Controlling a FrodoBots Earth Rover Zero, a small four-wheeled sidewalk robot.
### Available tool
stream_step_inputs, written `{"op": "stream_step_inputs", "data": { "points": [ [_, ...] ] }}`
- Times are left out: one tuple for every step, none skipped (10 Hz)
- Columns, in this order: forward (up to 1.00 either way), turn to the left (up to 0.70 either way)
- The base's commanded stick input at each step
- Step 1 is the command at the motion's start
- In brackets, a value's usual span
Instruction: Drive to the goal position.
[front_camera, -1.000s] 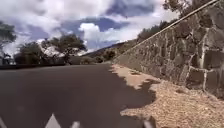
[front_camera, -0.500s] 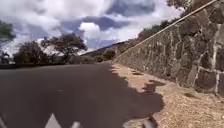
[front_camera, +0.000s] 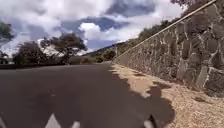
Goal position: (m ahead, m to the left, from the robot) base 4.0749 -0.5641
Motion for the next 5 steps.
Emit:
{"op": "stream_step_inputs", "data": {
  "points": [
    [0.50,0.00],
    [0.50,0.00],
    [0.50,0.00],
    [0.50,0.00],
    [0.50,-0.07]
  ]
}}
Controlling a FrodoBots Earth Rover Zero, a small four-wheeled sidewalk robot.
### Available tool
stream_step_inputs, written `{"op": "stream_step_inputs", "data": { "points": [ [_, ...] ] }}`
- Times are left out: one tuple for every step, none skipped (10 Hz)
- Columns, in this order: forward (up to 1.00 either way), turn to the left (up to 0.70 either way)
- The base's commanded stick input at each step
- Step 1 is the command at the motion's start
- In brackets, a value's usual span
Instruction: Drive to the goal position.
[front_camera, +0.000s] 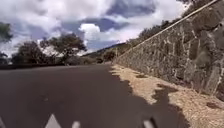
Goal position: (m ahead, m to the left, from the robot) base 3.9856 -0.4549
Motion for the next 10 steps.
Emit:
{"op": "stream_step_inputs", "data": {
  "points": [
    [0.50,-0.14],
    [0.50,-0.18],
    [0.50,-0.18],
    [0.50,-0.18],
    [0.50,-0.15],
    [0.50,-0.09],
    [0.50,-0.03],
    [0.50,0.00],
    [0.50,0.00],
    [0.50,0.00]
  ]
}}
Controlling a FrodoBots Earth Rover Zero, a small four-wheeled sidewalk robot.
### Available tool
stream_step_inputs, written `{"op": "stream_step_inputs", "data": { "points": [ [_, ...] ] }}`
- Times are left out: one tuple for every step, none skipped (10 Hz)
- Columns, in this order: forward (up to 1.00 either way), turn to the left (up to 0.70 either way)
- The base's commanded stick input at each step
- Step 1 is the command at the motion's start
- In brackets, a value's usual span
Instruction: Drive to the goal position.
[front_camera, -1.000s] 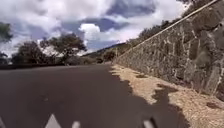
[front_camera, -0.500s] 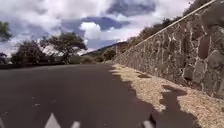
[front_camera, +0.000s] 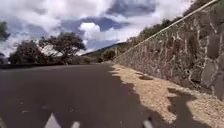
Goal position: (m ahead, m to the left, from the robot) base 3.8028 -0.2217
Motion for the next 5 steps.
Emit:
{"op": "stream_step_inputs", "data": {
  "points": [
    [0.50,0.00],
    [0.50,0.00],
    [0.50,-0.12],
    [0.50,-0.12],
    [0.50,-0.12]
  ]
}}
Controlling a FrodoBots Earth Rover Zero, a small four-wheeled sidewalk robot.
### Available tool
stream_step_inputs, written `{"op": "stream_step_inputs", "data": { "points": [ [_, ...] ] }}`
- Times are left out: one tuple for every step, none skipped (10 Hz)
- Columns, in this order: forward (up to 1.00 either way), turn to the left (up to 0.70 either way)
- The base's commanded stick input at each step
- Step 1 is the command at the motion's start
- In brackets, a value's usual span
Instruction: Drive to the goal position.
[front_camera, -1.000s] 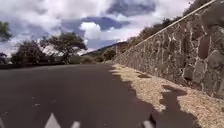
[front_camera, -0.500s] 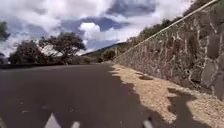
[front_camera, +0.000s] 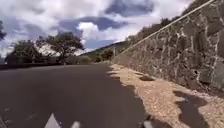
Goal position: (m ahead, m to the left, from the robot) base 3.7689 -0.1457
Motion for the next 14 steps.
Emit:
{"op": "stream_step_inputs", "data": {
  "points": [
    [0.50,-0.11],
    [0.50,-0.06],
    [0.50,-0.02],
    [0.50,0.00],
    [0.50,0.00],
    [0.50,0.00],
    [0.50,0.00],
    [0.50,0.00],
    [0.50,-0.01],
    [0.50,-0.10],
    [0.50,-0.19],
    [0.50,-0.25],
    [0.50,-0.25],
    [0.50,-0.25]
  ]
}}
